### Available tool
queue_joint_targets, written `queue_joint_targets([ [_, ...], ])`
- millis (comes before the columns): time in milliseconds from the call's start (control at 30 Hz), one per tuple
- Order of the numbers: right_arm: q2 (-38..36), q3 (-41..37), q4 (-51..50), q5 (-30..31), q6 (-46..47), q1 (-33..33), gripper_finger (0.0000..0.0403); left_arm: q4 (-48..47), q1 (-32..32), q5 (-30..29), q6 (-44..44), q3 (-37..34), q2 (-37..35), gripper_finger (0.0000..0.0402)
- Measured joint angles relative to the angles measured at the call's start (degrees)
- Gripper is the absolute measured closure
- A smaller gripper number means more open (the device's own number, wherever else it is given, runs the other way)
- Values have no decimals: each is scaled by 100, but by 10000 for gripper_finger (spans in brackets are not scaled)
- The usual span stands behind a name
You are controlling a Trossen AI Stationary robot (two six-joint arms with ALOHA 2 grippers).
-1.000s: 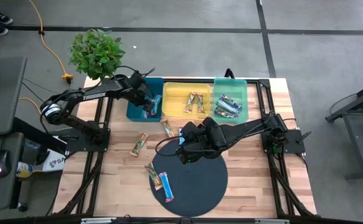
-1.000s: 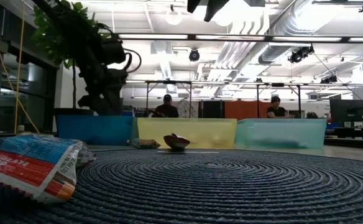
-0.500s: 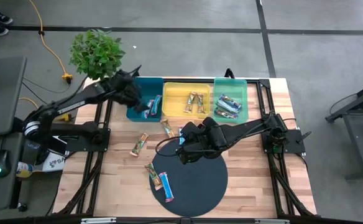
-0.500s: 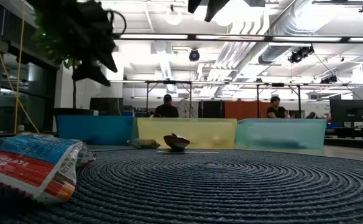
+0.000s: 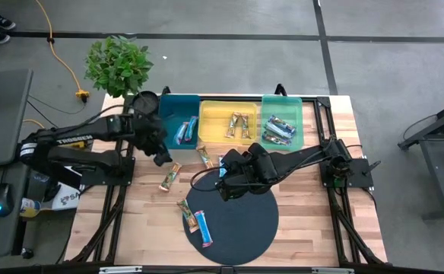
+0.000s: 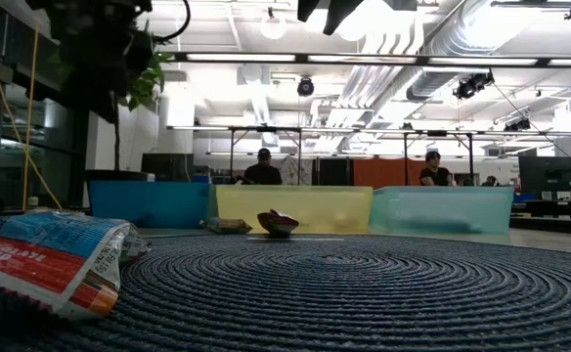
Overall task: Pick and place Granola Bars by type
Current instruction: Put the orange granola bar into the yellow bin
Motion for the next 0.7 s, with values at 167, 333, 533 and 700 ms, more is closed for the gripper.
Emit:
queue_joint_targets([
  [167,0,0,2,0,6,0,212,-275,-763,-790,-890,-2,124,160],
  [333,0,0,2,-1,29,0,212,-510,-1316,-1310,-1636,-2,420,160],
  [533,-1,2,-107,-123,169,33,212,-595,-1905,-1800,-2102,-2,984,160],
  [700,-257,2,-538,39,599,327,212,-572,-2140,-2038,-2222,-2,1416,160],
])
